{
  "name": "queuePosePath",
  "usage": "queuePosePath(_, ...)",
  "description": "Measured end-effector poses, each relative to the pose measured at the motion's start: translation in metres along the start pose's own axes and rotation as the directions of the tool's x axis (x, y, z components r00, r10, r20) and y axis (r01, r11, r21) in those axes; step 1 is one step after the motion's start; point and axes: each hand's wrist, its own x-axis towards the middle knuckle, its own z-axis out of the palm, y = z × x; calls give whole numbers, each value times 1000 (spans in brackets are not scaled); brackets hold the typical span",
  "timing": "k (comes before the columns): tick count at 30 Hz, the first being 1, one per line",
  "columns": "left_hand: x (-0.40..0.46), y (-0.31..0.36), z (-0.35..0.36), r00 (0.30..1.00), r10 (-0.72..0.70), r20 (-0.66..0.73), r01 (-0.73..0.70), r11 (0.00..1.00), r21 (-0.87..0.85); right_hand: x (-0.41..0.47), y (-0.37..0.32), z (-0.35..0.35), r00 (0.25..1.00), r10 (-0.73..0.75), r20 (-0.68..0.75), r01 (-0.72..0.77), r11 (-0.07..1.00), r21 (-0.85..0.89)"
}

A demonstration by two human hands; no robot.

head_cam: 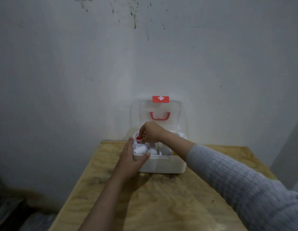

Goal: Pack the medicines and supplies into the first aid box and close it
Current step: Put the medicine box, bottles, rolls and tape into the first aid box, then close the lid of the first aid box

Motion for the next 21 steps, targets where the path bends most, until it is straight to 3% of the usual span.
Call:
queuePosePath(5,0,-1,2,1000,16,-11,-16,1000,-7,-8,5,-5,999,-38,9,38,998,40)
queuePosePath(8,1,-4,2,1000,15,-15,-15,1000,-9,-17,13,-19,977,-116,-181,110,993,-40)
queuePosePath(10,3,-7,2,1000,14,-9,-14,1000,-11,-24,22,-32,903,-157,-400,144,988,-62)
queuePosePath(12,4,-8,2,1000,12,-7,-12,1000,-9,-26,34,-47,773,-195,-604,161,981,-110)
queuePosePath(14,4,-8,2,1000,17,-11,-17,1000,-9,-25,46,-61,694,-188,-695,109,982,-156)
queuePosePath(16,4,-7,3,1000,18,-18,-18,1000,-13,-20,56,-72,703,-156,-694,39,983,-181)
queuePosePath(19,4,-7,3,1000,12,-18,-12,1000,-15,-13,67,-79,813,-78,-576,-47,979,-199)
queuePosePath(21,3,-7,3,1000,10,-14,-10,1000,-19,-10,70,-78,842,-68,-535,-53,977,-208)
